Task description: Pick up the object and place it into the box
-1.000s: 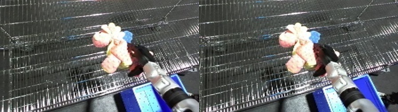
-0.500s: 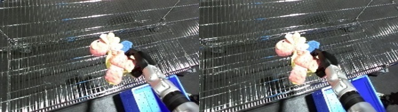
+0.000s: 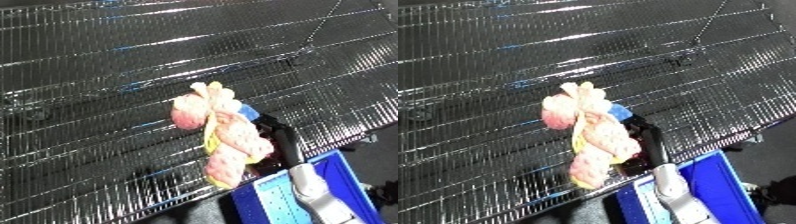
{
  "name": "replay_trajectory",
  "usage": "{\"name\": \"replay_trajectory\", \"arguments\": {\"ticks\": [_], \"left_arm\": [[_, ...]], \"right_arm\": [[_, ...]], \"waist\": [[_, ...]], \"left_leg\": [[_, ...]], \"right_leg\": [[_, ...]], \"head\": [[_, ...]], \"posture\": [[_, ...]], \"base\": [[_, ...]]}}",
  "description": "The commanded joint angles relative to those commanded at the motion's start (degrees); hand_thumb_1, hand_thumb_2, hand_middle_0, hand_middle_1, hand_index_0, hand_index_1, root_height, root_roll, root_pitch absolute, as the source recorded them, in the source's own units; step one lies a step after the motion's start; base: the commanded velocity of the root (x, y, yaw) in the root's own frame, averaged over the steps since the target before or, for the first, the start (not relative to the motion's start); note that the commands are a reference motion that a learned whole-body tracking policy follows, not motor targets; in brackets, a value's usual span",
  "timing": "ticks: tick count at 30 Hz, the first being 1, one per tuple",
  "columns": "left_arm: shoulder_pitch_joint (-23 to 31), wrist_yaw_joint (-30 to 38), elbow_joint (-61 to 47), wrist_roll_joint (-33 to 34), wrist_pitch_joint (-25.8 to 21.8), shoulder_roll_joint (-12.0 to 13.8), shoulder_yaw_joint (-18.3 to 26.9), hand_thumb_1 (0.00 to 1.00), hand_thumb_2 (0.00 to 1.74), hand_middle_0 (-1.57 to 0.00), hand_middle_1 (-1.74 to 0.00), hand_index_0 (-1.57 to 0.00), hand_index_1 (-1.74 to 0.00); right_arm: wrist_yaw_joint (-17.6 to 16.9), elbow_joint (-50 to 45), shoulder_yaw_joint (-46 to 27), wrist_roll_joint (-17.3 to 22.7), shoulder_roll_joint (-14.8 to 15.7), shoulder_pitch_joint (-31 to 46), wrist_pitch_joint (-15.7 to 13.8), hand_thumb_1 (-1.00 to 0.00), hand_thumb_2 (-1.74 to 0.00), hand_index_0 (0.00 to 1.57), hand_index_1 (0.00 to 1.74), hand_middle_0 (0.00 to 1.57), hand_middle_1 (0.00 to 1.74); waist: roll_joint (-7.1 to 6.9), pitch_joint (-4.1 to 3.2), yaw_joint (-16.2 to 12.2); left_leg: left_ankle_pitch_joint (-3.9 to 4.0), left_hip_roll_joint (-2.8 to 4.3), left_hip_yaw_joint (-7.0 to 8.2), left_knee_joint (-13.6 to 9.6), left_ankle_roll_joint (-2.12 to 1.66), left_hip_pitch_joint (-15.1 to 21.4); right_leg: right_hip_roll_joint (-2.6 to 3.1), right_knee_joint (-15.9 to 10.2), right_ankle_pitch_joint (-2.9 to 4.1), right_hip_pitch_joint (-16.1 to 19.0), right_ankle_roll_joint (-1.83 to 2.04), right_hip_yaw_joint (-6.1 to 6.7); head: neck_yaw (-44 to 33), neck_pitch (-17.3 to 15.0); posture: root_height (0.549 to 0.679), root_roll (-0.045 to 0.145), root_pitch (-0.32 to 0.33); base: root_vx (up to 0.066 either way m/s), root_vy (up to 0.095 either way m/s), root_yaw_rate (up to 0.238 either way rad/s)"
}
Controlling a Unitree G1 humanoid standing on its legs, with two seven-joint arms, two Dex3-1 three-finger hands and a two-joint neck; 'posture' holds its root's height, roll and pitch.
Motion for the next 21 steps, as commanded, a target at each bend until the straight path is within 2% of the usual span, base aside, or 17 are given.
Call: {"name": "replay_trajectory", "arguments": {"ticks": [6,14,18,21], "left_arm": [[-0.31,0.69,0.63,0.61,0.26,-1.59,0.64,1.0,1.74,-1.57,-1.74,-1.57,-1.74],[-0.4,0.76,1.89,-0.4,1.33,-3.96,0.74,1.0,1.74,-1.57,-1.74,-1.57,-1.74],[-0.47,0.5,1.86,-0.27,2.04,-4.32,0.95,1.0,1.74,-1.57,-1.74,-1.57,-1.74],[-0.5,0.15,1.81,0.08,2.56,-4.48,1.11,1.0,1.74,-1.57,-1.74,-1.57,-1.74]], "right_arm": [[-3.67,-13.07,-11.19,1.38,4.09,13.32,-3.76,-1.0,-1.74,1.57,1.74,1.57,1.74],[-4.1,-22.48,-20.01,6.56,10.96,23.91,-8.11,-1.0,-1.74,1.57,1.74,1.57,1.74],[-4.46,-26.1,-23.87,5.06,11.15,28.16,-8.48,-1.0,-1.74,1.57,1.74,1.57,1.74],[-6.0,-28.74,-27.38,2.07,10.68,30.92,-8.66,-1.0,-1.74,1.57,1.74,1.57,1.74]], "waist": [[0.13,0.0,-1.82],[0.79,0.0,-4.46],[1.06,0.0,-6.24],[1.31,0.0,-7.82]], "left_leg": [[-0.29,-0.06,0.64,-0.29,0.54,2.24],[-0.79,-0.18,1.75,-0.77,1.3,6.85],[-0.84,-0.01,2.5,-1.24,1.44,8.83],[-0.79,0.14,3.13,-1.74,1.53,10.2]], "right_leg": [[-0.45,-0.06,-0.08,1.7,0.22,0.54],[-0.84,-0.87,-0.35,5.93,0.13,1.14],[-0.71,-2.08,-0.03,7.76,0.11,1.59],[-0.58,-2.99,0.22,8.8,0.16,2.08]], "head": [[2.61,-0.33],[8.47,-1.21],[10.35,-1.7],[12.5,-3.34]], "posture": [[0.638,0.052,0.039],[0.639,0.059,-0.03],[0.64,0.061,-0.056],[0.641,0.064,-0.07]], "base": [[-0.024,-0.002,-0.038],[0.017,-0.01,-0.074],[0.025,0.002,-0.137],[0.021,0.014,-0.147]]}}
